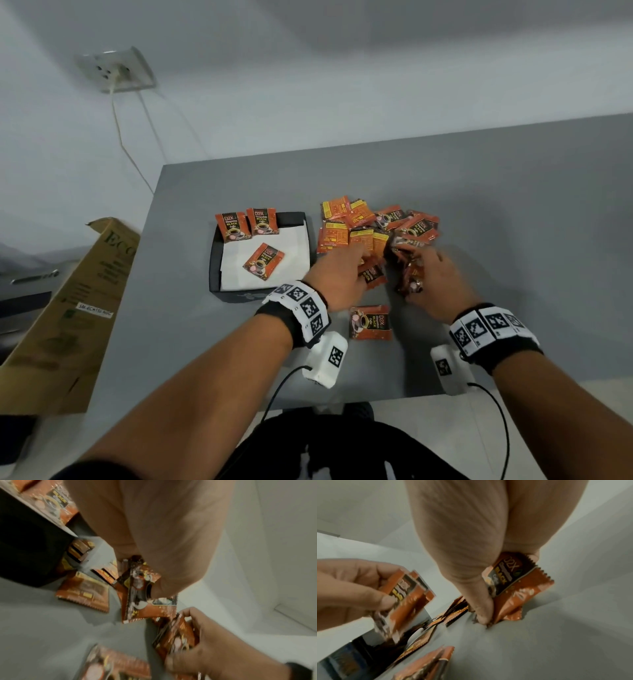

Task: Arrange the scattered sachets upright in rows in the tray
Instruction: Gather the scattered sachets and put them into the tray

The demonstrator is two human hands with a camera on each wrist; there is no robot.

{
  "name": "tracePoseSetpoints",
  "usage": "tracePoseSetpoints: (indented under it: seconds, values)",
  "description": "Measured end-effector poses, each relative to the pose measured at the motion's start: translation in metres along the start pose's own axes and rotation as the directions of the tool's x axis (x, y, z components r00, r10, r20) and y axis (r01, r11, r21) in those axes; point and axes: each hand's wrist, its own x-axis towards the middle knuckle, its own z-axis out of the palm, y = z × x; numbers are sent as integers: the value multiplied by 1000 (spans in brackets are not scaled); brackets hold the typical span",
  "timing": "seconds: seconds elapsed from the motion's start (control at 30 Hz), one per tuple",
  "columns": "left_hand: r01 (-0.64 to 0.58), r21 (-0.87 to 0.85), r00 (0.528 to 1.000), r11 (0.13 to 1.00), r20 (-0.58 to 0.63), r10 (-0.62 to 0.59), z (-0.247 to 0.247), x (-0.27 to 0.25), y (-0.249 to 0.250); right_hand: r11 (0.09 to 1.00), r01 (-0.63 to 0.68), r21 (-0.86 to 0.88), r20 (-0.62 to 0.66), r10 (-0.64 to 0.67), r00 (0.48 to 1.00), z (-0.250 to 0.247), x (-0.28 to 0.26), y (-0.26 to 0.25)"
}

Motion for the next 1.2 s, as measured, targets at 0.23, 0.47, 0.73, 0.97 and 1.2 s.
tracePoseSetpoints:
  seconds: [0.23, 0.47, 0.73, 0.97, 1.2]
  values:
    - [30, -68, 955, 997, -293, -49, -91, -18, -46, 995, -57, 79, -29, 59, 998, -2, -17, -4]
    - [153, 166, 986, 974, -84, -141, -119, -46, -119, 978, 139, 153, 25, -144, 989, -47, -18, -93]
    - [142, 279, 987, 950, 30, -157, -94, -66, -139, 900, 434, 44, 81, -436, 896, 40, 8, -213]
    - [132, 360, 987, 924, 34, -154, -86, -81, -153, 746, 554, -370, 274, -482, 832, 63, 13, -213]
    - [92, 375, 995, 922, -67, -72, -67, -75, -148, 663, 588, -464, 357, -467, 809, 73, 14, -206]
